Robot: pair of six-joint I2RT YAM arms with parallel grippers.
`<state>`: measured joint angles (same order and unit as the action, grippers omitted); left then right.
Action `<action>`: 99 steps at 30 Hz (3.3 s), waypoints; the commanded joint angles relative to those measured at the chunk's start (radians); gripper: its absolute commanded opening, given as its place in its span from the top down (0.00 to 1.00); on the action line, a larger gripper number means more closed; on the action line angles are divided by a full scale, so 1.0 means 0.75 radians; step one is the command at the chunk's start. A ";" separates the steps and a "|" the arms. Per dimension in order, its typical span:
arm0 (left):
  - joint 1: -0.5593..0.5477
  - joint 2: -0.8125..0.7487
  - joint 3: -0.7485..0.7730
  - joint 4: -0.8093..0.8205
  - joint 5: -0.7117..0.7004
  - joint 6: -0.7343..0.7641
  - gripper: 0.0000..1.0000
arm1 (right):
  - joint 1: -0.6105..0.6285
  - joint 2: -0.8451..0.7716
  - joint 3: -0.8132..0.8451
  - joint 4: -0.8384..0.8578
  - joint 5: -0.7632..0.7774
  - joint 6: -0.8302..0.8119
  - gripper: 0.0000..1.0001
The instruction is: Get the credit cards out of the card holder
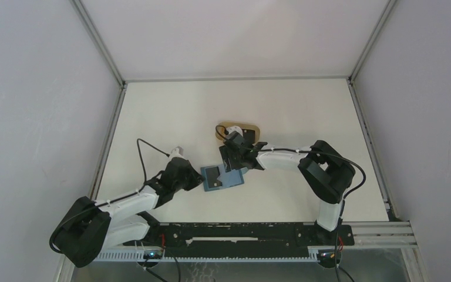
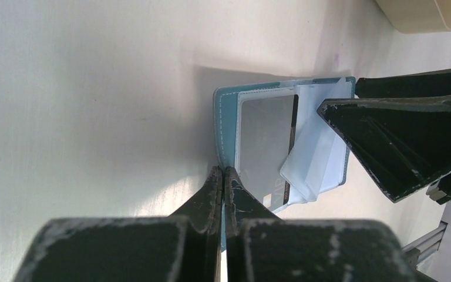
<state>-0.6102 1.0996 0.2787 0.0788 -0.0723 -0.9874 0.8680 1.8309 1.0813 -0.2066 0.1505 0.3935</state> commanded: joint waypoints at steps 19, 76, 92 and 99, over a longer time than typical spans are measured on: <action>0.004 0.067 0.061 -0.013 -0.020 0.010 1.00 | -0.067 -0.286 -0.052 -0.372 0.059 -0.097 0.22; 0.002 0.349 0.095 -0.111 -0.104 0.065 1.00 | -0.215 0.194 -0.285 1.096 -1.087 0.515 0.28; 0.002 0.331 0.078 -0.074 -0.099 0.060 1.00 | -0.219 0.283 -0.214 1.114 -1.213 0.569 0.31; 0.003 0.327 0.070 -0.072 -0.096 0.055 1.00 | -0.273 0.217 -0.233 1.045 -1.237 0.515 0.33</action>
<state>-0.6083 1.3197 0.3756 0.1745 -0.1291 -0.9867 0.6853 2.0365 0.9047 0.6197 -0.7612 0.8230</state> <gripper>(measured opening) 0.007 0.678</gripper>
